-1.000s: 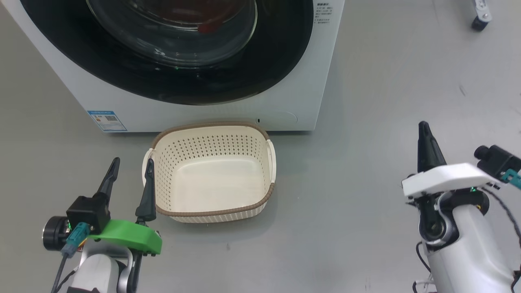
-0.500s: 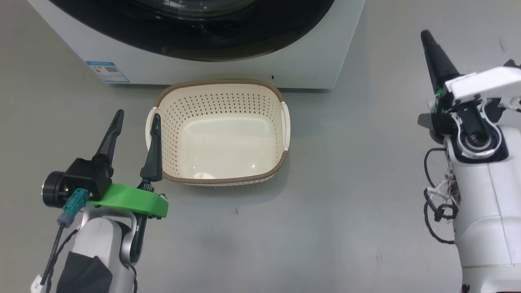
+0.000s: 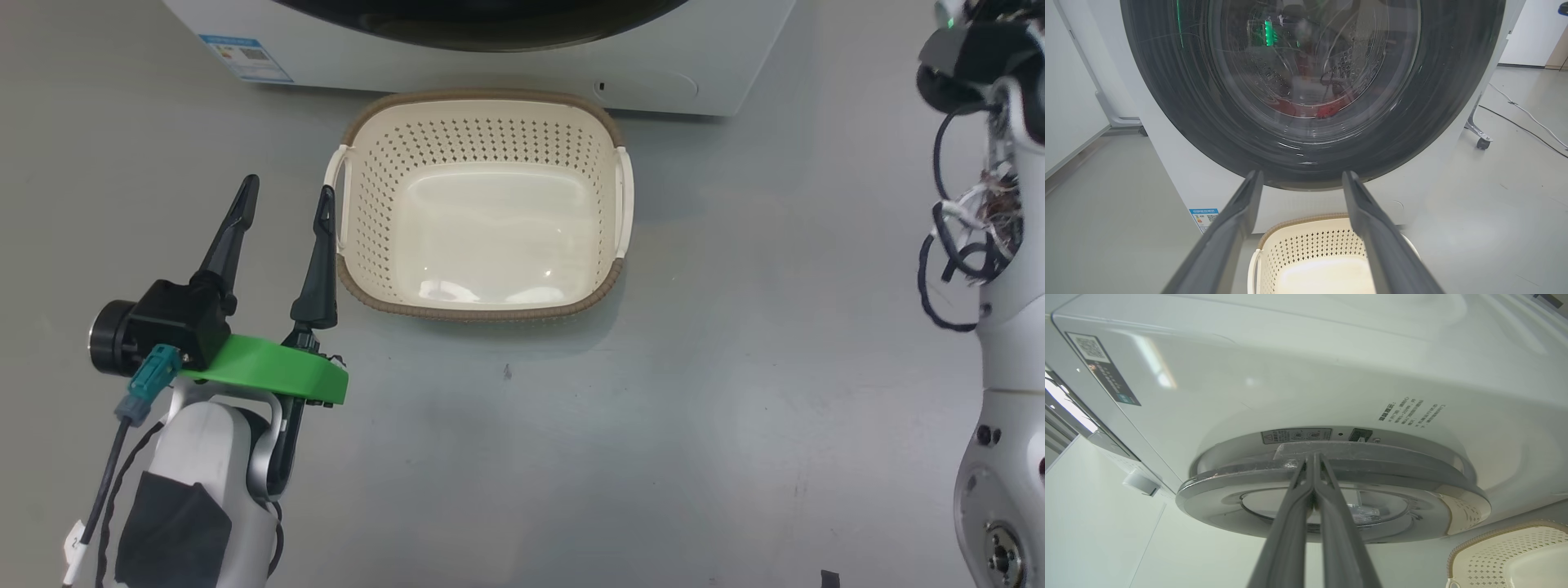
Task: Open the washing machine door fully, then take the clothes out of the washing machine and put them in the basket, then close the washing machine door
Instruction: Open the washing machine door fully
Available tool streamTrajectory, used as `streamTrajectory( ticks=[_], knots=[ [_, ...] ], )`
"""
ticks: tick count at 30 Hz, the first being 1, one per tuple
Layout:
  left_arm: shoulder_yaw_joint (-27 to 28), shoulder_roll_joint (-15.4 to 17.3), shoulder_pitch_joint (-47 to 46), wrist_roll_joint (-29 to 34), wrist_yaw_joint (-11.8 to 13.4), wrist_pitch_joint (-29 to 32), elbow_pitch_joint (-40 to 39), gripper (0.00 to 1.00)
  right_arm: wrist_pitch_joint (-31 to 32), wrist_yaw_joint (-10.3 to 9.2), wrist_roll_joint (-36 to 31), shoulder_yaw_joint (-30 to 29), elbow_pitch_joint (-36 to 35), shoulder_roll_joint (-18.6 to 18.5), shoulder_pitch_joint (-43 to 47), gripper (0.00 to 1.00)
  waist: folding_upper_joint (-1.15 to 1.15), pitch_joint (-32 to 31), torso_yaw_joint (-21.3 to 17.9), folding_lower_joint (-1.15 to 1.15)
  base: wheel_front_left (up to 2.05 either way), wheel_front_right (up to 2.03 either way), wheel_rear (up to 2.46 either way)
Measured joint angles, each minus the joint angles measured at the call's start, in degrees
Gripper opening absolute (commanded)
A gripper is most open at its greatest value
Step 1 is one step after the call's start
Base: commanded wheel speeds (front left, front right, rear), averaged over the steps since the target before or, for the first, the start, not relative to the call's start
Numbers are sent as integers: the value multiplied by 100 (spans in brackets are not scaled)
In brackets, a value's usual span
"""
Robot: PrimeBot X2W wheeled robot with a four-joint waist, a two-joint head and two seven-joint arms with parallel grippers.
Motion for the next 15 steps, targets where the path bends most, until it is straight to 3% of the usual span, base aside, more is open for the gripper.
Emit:
streamTrajectory(
  ticks=[15],
  knots=[
    [-238,-55,-244,-5,-53,0,25,100,355,-414,-181,220,626,-350,-1302,0,0,381,488,0,0,0,0]
  ],
)
